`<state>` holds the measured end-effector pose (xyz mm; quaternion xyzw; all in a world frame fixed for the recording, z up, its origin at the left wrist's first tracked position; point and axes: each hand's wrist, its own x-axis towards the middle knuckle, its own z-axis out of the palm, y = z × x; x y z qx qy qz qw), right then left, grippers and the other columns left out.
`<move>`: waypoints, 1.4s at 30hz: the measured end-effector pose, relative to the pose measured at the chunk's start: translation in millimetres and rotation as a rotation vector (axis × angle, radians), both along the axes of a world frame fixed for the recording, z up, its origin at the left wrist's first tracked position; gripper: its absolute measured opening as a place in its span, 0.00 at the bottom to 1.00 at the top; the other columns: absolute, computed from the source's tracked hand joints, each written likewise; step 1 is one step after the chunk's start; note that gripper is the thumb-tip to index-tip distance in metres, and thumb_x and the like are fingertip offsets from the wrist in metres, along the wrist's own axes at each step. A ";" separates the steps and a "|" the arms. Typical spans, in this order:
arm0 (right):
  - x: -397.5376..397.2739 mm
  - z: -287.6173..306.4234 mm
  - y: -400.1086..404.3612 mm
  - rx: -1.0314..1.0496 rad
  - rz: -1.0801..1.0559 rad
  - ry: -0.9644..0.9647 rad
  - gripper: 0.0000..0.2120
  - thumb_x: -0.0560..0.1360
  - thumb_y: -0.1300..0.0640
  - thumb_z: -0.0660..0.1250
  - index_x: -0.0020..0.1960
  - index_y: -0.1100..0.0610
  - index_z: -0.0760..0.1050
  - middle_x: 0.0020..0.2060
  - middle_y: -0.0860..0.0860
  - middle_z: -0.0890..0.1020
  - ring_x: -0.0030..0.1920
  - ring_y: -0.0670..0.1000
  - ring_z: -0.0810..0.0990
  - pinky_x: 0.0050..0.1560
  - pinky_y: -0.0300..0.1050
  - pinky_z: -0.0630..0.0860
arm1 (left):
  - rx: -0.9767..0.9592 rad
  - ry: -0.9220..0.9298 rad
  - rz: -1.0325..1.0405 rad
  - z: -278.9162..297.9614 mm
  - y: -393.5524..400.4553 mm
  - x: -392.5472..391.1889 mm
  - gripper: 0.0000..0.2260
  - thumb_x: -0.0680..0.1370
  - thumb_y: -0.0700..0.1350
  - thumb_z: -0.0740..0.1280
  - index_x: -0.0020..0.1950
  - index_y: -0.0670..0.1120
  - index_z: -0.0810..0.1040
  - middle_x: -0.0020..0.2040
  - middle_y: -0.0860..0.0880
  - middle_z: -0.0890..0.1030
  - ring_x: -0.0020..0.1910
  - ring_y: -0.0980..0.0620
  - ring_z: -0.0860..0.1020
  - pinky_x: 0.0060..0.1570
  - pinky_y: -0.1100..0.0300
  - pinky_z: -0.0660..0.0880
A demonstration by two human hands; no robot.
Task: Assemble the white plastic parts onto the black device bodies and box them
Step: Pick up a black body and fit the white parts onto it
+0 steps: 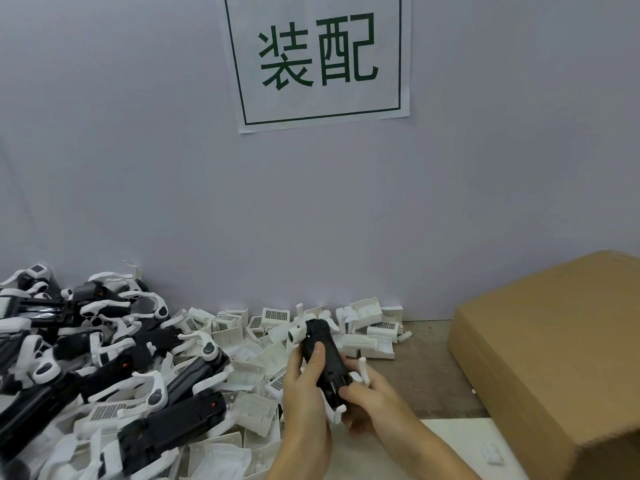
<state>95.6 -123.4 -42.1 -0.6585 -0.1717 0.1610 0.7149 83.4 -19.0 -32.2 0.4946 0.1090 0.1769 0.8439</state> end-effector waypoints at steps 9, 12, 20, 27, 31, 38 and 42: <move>3.1 5.4 -5.5 -0.059 -0.386 -0.272 0.08 0.81 0.54 0.66 0.59 0.47 0.78 0.54 0.46 0.83 0.56 0.44 0.81 0.59 0.39 0.76 | 0.148 -0.018 0.034 -1.0 -3.8 -2.2 0.11 0.82 0.51 0.63 0.55 0.49 0.84 0.47 0.45 0.86 0.44 0.47 0.84 0.46 0.51 0.80; 3.7 6.7 -1.0 -0.165 -0.431 -0.333 0.06 0.80 0.46 0.66 0.48 0.45 0.80 0.44 0.44 0.84 0.45 0.42 0.82 0.46 0.36 0.77 | 0.121 0.029 -0.065 2.9 -9.0 -5.0 0.16 0.84 0.53 0.59 0.56 0.51 0.85 0.48 0.45 0.87 0.48 0.47 0.85 0.45 0.53 0.80; 12.3 3.9 -9.8 -0.005 -0.484 -0.192 0.08 0.81 0.59 0.66 0.50 0.52 0.83 0.40 0.46 0.88 0.42 0.44 0.86 0.39 0.35 0.79 | 0.306 0.030 -0.016 3.4 -9.9 -4.8 0.05 0.82 0.44 0.66 0.52 0.46 0.82 0.50 0.45 0.85 0.49 0.48 0.83 0.38 0.65 0.76; 6.3 10.5 0.7 0.095 -0.325 -0.241 0.10 0.80 0.60 0.68 0.59 0.52 0.82 0.50 0.46 0.87 0.52 0.42 0.85 0.48 0.33 0.79 | 0.249 0.140 -0.100 8.6 -10.5 -6.2 0.12 0.82 0.54 0.65 0.52 0.47 0.83 0.44 0.49 0.88 0.43 0.53 0.86 0.51 0.50 0.82; 5.2 8.6 5.6 -0.072 -0.417 -0.440 0.11 0.81 0.54 0.64 0.61 0.44 0.79 0.54 0.40 0.79 0.54 0.37 0.79 0.51 0.30 0.75 | 0.156 0.148 -0.038 14.5 -4.8 -6.5 0.13 0.82 0.52 0.65 0.51 0.46 0.85 0.45 0.44 0.87 0.47 0.44 0.86 0.57 0.40 0.80; 3.3 -7.1 4.4 -0.572 -0.229 -0.647 0.10 0.79 0.52 0.64 0.59 0.44 0.75 0.55 0.39 0.76 0.58 0.37 0.72 0.60 0.36 0.70 | 0.008 0.049 0.379 32.7 32.4 0.9 0.12 0.82 0.52 0.66 0.44 0.48 0.82 0.38 0.49 0.86 0.38 0.51 0.83 0.41 0.53 0.78; -4.0 -17.1 23.4 -0.873 0.013 -0.678 0.31 0.76 0.38 0.64 0.75 0.38 0.56 0.72 0.37 0.61 0.74 0.41 0.55 0.71 0.56 0.57 | 0.000 0.020 0.417 36.2 37.2 -0.8 0.13 0.82 0.52 0.65 0.42 0.48 0.81 0.32 0.54 0.84 0.36 0.53 0.82 0.37 0.57 0.75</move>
